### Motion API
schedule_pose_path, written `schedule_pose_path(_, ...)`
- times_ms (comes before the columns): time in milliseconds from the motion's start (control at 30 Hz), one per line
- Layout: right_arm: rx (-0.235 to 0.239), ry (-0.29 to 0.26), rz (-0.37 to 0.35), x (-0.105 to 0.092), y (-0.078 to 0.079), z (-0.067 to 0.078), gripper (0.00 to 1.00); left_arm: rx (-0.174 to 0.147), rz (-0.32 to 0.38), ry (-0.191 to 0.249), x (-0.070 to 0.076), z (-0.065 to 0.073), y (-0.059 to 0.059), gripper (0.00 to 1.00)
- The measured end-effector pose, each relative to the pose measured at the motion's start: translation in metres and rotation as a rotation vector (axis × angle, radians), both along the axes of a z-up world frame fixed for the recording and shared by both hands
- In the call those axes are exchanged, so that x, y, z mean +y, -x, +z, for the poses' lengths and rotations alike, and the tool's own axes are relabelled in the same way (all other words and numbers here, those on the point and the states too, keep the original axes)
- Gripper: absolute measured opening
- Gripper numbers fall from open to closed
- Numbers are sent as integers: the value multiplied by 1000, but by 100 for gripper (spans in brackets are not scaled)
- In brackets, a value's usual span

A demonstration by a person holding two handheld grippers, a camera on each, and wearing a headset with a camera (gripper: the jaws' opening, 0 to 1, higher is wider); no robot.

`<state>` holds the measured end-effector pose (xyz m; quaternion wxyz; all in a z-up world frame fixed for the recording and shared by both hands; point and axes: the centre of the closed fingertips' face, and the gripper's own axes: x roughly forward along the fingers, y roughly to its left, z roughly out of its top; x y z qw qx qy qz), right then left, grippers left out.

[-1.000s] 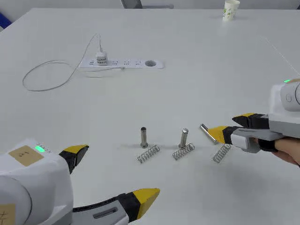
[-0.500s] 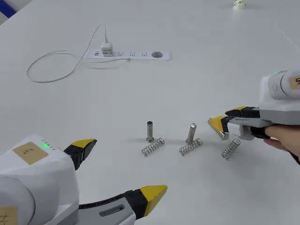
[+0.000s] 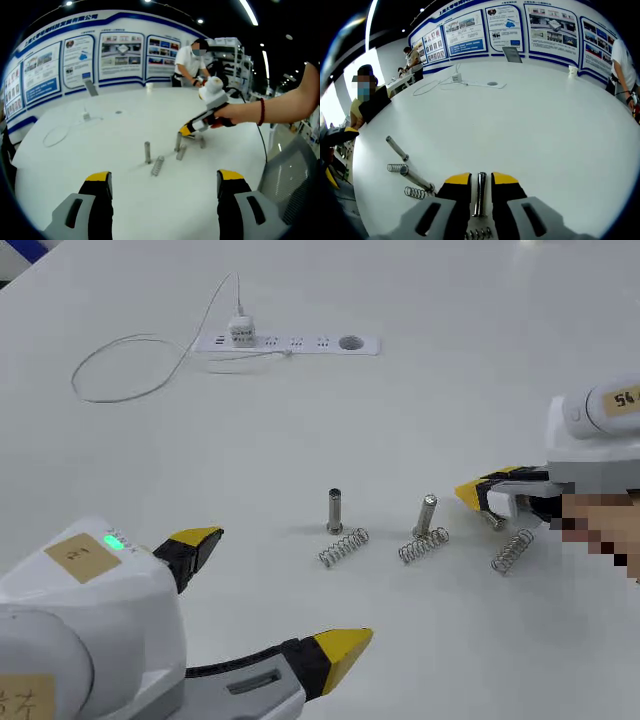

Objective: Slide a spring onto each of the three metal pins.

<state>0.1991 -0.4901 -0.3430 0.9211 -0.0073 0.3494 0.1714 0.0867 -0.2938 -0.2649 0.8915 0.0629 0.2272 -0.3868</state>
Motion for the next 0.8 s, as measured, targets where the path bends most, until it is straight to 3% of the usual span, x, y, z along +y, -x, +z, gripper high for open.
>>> schedule_pose_path(633,31,25,-14,-1,2,-4,9,2,-2,1,-2,0,1,87)
schedule_pose_path(800,16,18,-19,0,3,4,9,-3,5,6,-2,2,-1,87)
